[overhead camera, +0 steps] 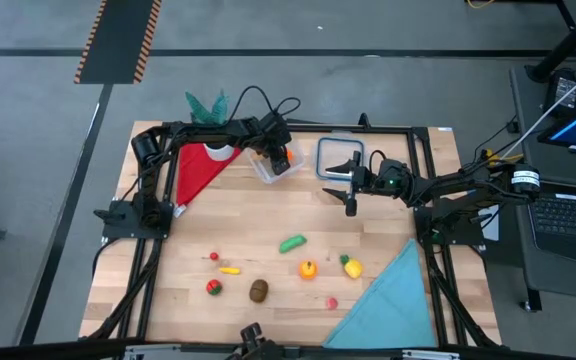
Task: Pick and placing Produce into tupperware
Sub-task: Put the pumpkin into the transparent bin, then put the cherry into the transparent bin
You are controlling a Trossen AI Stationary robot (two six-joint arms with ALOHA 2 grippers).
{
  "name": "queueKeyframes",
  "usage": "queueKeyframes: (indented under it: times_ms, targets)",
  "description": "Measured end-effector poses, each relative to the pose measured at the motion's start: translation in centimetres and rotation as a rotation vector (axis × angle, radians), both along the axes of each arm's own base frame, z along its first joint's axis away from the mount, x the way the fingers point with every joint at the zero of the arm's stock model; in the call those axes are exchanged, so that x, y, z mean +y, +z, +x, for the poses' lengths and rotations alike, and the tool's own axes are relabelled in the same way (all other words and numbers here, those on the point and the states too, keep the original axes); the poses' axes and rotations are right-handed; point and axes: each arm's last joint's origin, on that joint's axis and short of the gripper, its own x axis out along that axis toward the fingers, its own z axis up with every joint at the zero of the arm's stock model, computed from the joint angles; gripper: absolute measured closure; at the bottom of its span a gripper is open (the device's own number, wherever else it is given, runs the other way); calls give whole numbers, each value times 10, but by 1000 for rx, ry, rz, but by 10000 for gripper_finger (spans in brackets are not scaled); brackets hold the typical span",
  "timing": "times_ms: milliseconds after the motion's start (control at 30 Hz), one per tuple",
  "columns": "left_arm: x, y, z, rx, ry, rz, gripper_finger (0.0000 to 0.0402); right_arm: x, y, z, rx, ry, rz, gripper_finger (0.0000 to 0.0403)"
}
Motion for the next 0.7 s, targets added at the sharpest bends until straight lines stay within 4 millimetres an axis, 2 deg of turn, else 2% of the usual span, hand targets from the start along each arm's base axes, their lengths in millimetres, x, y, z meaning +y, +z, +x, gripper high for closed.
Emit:
queueKeyframes:
  times_ms: [233, 333, 467, 533, 700]
  targets:
    - [0, 3, -2, 6, 3, -3, 196, 0, 0, 0, 0, 0, 0, 108]
    - [-2, 18, -8, -11, 6, 8, 196, 0, 0, 0, 1, 0, 0, 108]
    - [-9, 48, -19, -58, -10, 53, 196, 0, 0, 0, 0, 0, 0, 108]
    - [-16, 58, -26, -104, -20, 86, 196, 0, 0, 0, 0, 0, 0, 108]
    - [-46, 62, -52, -250, -32, 151, 196, 0, 0, 0, 0, 2, 0, 108]
